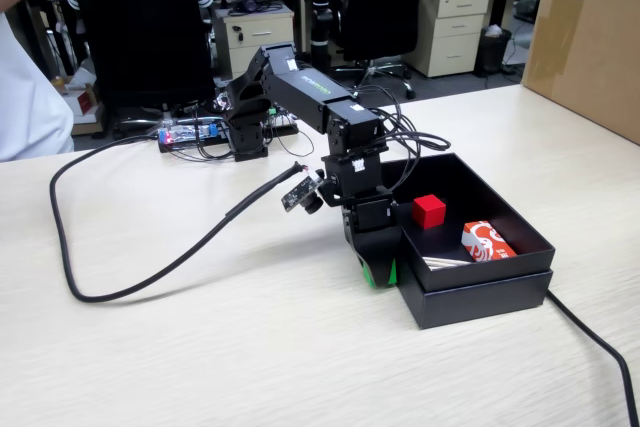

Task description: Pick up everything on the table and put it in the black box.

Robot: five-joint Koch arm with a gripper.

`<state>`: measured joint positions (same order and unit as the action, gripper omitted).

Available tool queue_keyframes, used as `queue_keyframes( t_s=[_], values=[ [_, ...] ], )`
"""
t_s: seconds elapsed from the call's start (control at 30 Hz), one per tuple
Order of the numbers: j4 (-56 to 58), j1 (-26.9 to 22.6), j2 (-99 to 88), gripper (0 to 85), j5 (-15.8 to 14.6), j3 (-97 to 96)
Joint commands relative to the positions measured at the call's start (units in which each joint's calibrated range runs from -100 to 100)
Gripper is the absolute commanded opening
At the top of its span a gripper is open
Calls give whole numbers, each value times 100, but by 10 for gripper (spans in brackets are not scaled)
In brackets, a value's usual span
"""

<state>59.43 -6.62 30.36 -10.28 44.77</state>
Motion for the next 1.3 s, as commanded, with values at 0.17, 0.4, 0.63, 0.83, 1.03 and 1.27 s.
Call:
queue_keyframes(
  t_s=[0.17, 0.4, 0.63, 0.83, 1.03, 1.27],
  values=[
    [100, -73, -4040, 7, -29, 92],
    [57, -537, -4269, 7, 59, -98],
    [-366, -581, -2709, 9, 386, -153],
    [-547, -591, -1905, 9, 469, -108],
    [-642, -733, -1182, 11, 508, -53],
    [-642, -781, -712, 82, 513, -135]
  ],
)
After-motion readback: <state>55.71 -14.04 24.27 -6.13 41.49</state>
